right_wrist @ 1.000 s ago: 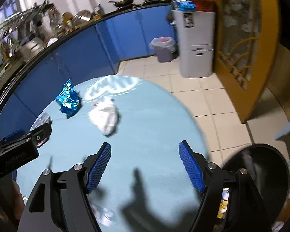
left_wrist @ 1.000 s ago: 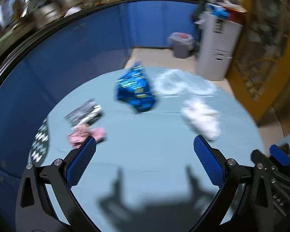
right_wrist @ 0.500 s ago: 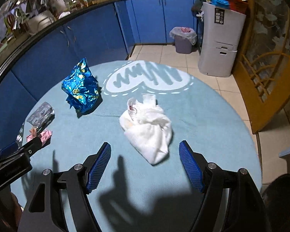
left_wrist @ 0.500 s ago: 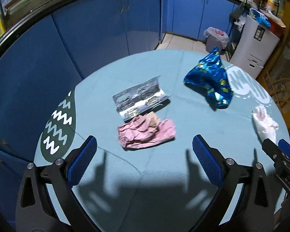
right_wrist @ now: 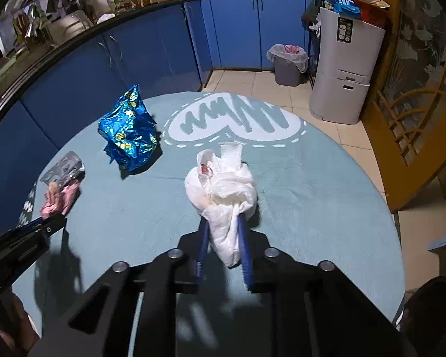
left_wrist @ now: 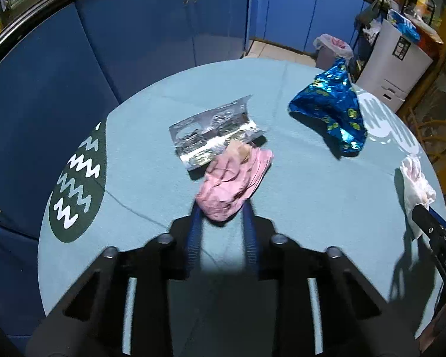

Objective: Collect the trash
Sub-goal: 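Grasp the white tissue with the right tool, then grasp the pink tissue with the left tool while the right tool holds the white tissue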

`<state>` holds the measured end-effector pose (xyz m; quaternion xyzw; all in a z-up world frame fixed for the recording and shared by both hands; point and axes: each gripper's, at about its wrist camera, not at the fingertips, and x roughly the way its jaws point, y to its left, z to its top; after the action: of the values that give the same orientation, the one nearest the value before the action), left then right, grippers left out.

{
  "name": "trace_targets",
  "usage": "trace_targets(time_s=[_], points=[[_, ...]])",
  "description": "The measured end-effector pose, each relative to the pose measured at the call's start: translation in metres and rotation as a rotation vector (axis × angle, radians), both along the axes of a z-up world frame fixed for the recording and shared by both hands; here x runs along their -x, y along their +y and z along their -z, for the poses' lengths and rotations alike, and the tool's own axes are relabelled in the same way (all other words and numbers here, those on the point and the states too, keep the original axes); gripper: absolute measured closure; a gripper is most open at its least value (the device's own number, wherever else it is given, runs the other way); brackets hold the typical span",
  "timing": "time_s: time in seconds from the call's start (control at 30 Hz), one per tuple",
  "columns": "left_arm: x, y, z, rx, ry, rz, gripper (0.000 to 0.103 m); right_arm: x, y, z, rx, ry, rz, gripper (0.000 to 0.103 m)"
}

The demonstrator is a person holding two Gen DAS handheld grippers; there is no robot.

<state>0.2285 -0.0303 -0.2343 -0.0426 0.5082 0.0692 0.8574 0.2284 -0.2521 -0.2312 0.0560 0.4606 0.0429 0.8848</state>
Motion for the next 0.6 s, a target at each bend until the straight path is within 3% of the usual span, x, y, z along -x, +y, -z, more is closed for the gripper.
trace_targets(time_s=[0.6], points=[[0.031, -0.051, -0.034, -0.003, -0.083, 0.114, 0.079, 0.069, -0.025, -0.032, -0.022, -0.076, 0.037, 0.089]])
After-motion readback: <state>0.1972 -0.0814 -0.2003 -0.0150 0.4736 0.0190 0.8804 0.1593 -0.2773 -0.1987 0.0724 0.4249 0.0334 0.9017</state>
